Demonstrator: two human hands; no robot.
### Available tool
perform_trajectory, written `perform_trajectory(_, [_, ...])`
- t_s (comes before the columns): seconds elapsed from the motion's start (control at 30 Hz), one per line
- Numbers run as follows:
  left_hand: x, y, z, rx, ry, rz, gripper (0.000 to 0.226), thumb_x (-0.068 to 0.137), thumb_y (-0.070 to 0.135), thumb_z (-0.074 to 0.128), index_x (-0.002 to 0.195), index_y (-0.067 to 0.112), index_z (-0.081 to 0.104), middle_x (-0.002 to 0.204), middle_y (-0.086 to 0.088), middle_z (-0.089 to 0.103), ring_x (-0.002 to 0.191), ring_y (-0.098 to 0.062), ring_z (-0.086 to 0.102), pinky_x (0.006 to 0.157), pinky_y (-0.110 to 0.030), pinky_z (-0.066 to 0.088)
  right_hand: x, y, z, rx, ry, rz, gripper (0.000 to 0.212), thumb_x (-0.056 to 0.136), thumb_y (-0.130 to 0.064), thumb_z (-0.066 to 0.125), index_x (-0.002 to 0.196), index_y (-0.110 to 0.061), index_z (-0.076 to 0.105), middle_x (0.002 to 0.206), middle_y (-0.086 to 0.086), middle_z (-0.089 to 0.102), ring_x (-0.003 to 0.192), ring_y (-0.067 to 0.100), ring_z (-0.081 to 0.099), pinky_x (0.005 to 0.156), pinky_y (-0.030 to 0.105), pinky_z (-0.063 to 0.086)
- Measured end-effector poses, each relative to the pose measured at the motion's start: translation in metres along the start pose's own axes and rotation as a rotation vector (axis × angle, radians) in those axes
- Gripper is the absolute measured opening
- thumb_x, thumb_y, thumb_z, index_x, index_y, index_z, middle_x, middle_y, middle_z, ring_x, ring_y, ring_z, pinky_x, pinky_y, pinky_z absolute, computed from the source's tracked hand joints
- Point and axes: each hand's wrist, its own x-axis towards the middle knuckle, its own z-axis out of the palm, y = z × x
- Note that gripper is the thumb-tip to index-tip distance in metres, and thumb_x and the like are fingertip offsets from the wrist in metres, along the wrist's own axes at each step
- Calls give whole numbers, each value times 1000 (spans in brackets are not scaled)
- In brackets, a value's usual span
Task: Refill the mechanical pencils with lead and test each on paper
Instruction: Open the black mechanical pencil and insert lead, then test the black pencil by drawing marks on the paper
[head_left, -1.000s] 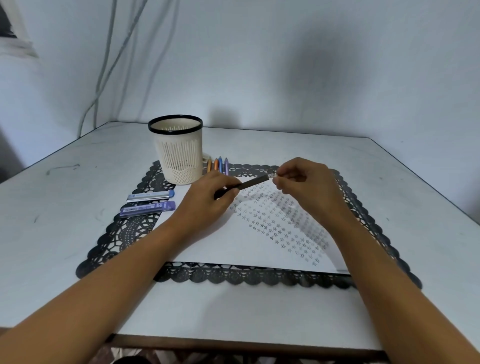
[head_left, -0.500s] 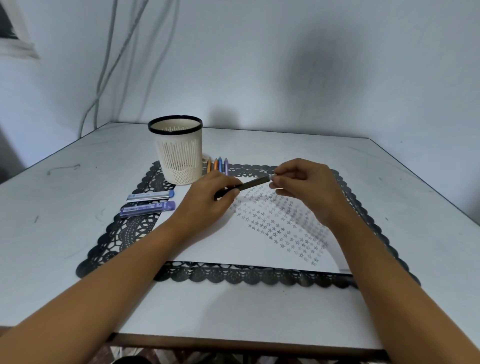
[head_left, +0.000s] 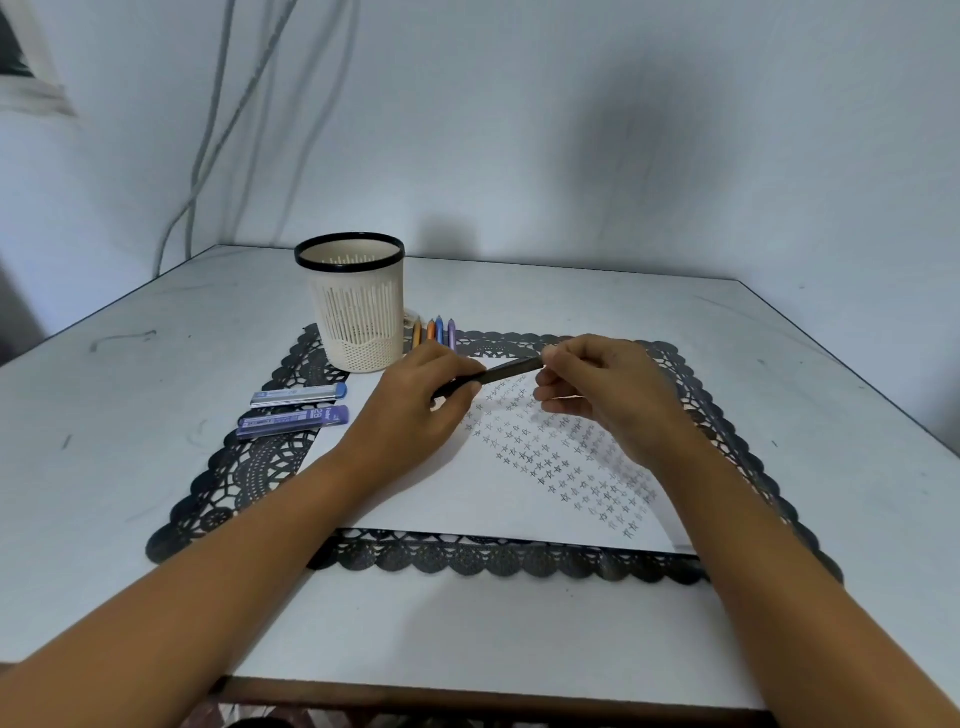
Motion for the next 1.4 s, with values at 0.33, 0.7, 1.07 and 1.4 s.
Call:
perform_trajectory(0.33, [1,0,4,34,16,34,29,85,27,55,103,7,65,91,-5,61,78,-8,56,72,-17,46,-2,7,19,341,-9,134,7,88,-9,59,87,-11,65,78,2,65,74,12,65,72,30,56])
perform_trajectory(0.7, [-2,5,3,-174,-208,-343,42,97,37,30,135,25,40,133,0,48,116,-7,42,96,-27,32,9,2,-7,1018,291,338,25,93,-34,48,72,-22,52,62,-2,46,50,11,41,58,26,36])
perform_trajectory(1.07, [-7,-3,9,247,-551,-266,45,97,37,37,140,25,34,152,5,23,139,-10,18,110,-22,14,4,5,-14,1260,233,209,52,82,-58,32,54,-15,35,47,-3,25,36,11,21,45,17,24])
perform_trajectory(1.4, [-6,2,8,268,-546,-258,46,97,37,37,140,25,35,152,4,24,139,-10,19,108,-21,14,1,6,-13,1208,266,196,52,79,-56,31,46,-16,29,40,-5,18,32,11,14,44,17,14])
